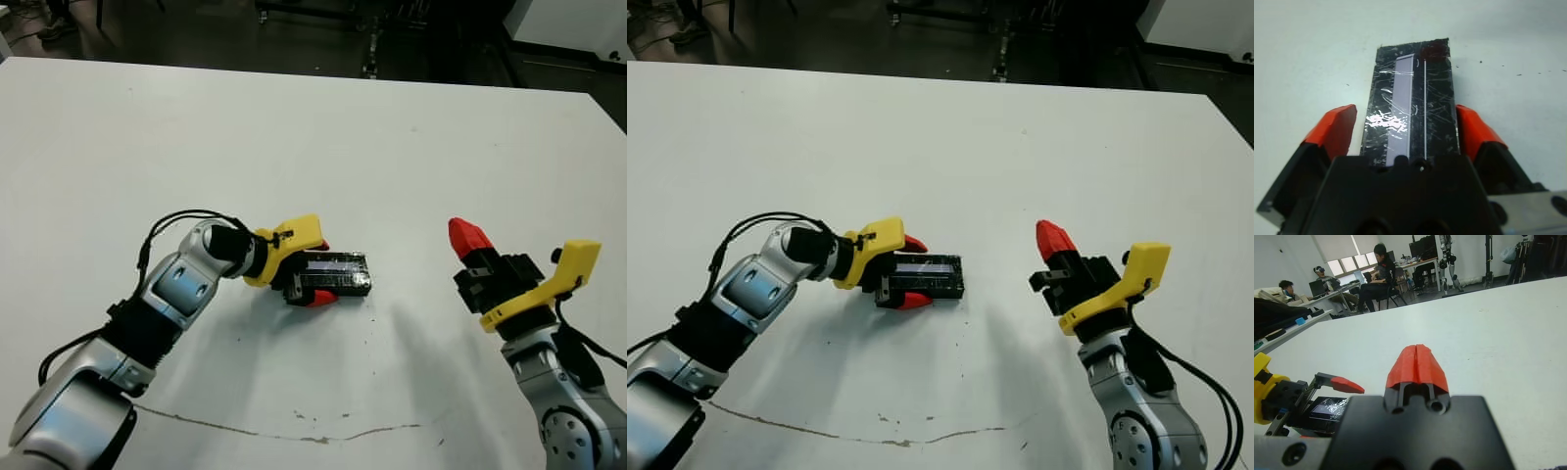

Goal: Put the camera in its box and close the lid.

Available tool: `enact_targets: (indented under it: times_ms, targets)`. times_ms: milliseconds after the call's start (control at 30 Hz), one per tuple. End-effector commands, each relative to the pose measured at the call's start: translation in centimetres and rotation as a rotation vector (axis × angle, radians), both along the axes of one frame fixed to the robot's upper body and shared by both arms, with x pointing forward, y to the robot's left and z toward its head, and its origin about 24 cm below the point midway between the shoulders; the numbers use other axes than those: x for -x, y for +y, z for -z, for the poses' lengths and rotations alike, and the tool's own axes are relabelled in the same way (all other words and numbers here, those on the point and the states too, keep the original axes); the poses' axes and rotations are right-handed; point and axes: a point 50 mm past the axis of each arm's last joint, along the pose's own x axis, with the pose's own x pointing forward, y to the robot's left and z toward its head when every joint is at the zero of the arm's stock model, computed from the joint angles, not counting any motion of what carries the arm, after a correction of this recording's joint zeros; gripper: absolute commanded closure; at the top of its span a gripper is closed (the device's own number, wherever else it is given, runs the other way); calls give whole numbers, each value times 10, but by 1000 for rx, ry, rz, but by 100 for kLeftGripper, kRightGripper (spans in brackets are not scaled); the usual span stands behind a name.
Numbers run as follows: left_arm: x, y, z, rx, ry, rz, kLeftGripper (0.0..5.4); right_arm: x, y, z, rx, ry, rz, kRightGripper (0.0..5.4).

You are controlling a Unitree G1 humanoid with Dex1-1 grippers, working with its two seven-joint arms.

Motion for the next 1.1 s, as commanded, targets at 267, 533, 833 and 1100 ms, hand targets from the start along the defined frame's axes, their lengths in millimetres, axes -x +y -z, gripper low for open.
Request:
enact_targets:
  times_ms: [267, 533, 833, 1100]
  targets:
    - [14, 23, 49, -78, 105, -77, 1, 2, -3, 2, 13, 9, -4, 540]
    - [16, 47, 49, -36, 103, -134, 1, 2, -3, 2, 12, 13, -2, 540]
    - [27, 81, 24, 18, 73, -218, 1, 2, -2, 2, 20, 13, -3, 540]
    - [43, 126, -11, 79, 61, -336, 1, 3, -2, 2, 18, 8, -4, 540]
